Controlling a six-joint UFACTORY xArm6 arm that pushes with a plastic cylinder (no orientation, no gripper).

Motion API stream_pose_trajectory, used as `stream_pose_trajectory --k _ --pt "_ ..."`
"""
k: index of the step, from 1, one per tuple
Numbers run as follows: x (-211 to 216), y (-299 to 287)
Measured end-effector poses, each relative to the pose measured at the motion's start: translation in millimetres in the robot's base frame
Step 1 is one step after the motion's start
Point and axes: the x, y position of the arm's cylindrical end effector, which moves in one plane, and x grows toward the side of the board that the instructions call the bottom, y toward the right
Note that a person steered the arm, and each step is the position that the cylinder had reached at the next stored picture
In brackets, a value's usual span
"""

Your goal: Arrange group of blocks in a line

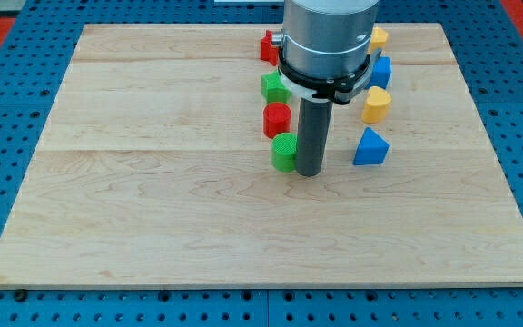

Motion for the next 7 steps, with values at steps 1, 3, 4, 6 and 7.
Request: stream_pose_trajectory --k 1,3,4,6,7 --pt "-9 0" --pt "-45 32" --pt "-45 -18" --pt "-45 2" --pt "-62 2"
